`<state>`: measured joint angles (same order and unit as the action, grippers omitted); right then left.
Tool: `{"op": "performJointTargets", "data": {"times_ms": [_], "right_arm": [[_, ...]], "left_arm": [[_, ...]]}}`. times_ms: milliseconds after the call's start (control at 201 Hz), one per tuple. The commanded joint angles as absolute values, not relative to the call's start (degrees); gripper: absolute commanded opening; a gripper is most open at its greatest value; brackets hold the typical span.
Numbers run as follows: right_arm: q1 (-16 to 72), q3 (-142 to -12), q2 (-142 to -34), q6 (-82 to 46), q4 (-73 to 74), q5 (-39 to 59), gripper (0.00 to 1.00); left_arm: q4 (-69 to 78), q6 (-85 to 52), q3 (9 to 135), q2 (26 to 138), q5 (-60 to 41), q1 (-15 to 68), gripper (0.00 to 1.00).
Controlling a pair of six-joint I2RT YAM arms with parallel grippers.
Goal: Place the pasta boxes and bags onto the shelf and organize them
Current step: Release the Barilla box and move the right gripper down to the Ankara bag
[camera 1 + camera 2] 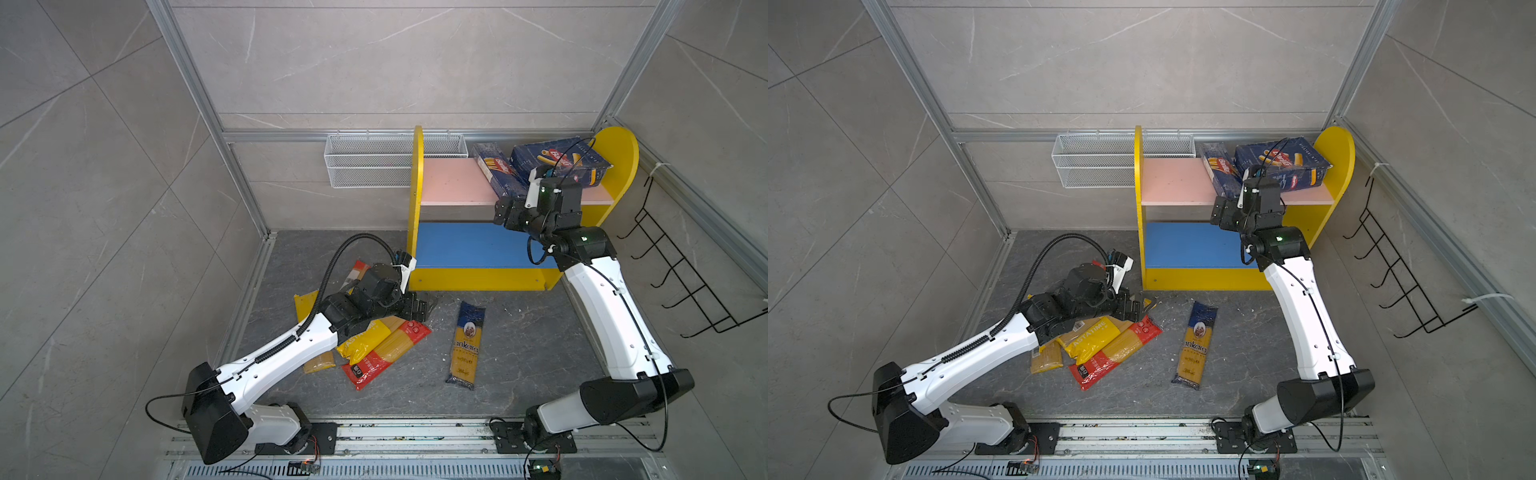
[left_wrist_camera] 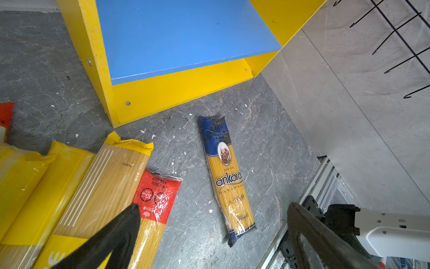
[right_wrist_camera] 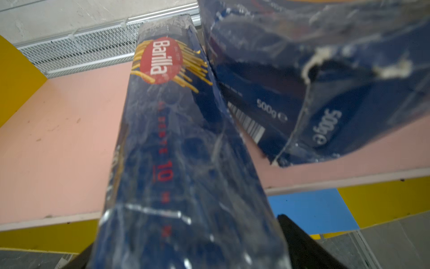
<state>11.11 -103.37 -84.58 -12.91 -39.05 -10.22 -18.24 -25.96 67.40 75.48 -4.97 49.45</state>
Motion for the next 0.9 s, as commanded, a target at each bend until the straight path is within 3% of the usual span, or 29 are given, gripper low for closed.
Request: {"op": "performJointTargets", "data": {"times_ms": [0, 244, 627, 891], "right_arm": [[11.03, -102.20, -79.13, -12.97, -40.75, -8.39, 0.99], [10.99, -98.85, -72.38, -14.51, -44.81, -6.46, 0.99], [16.68, -70.78, -58.22, -24.48, -47.42, -8.32, 1.00], [22.66, -54.56, -57.05, -32.85, -44.66, -8.73, 1.00]], "left_arm": [[-17.05, -25.99, 66.42, 72.85, -6.24, 49.09, 1.00], [-17.25, -26.76, 62.93, 68.50, -4.92, 49.11, 1.00], [-20.82, -27.66, 52.33, 58.31, 1.29, 49.07, 1.00], [-23.68, -31.42, 42.46, 50.46, 5.45, 49.04, 1.00]]}}
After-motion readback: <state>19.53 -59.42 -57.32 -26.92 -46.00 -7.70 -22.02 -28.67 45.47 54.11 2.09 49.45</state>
